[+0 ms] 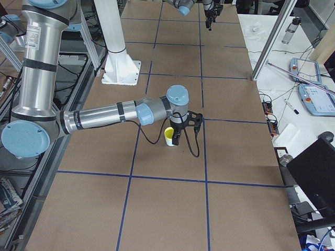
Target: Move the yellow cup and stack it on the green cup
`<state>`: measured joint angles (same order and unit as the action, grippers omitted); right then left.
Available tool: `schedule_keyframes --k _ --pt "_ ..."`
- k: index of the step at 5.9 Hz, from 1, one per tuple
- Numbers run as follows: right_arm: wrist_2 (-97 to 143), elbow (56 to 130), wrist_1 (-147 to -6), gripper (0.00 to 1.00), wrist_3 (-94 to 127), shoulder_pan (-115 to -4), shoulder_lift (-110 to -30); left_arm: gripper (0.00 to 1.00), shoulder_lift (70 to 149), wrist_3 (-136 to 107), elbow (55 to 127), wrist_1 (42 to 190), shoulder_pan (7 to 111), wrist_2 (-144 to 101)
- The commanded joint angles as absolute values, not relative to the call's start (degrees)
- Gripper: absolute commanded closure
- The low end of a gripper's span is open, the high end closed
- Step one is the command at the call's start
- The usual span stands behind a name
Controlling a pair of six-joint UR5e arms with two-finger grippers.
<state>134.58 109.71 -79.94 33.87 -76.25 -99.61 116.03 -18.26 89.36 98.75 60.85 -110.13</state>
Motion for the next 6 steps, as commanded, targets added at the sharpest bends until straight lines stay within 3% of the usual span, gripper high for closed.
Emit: schedule_keyframes --k 1,3,6 --pt "138.25 105.3 -80.85 0.0 21.94 -81.89 -98.26 0.0 110.94 -3.51 89.04 90.49 73.93 -122.73" --pt "137.73 105.73 -90.29 0.0 5.81 -85.32 -98.17 0.0 109.17 12.58 88.6 73.8 85.3 -132.09" --pt "136.16 105.2 -92.46 0.0 1.93 -84.91 -97.73 0.0 95.43 20.54 88.85 74.17 97.54 -131.48"
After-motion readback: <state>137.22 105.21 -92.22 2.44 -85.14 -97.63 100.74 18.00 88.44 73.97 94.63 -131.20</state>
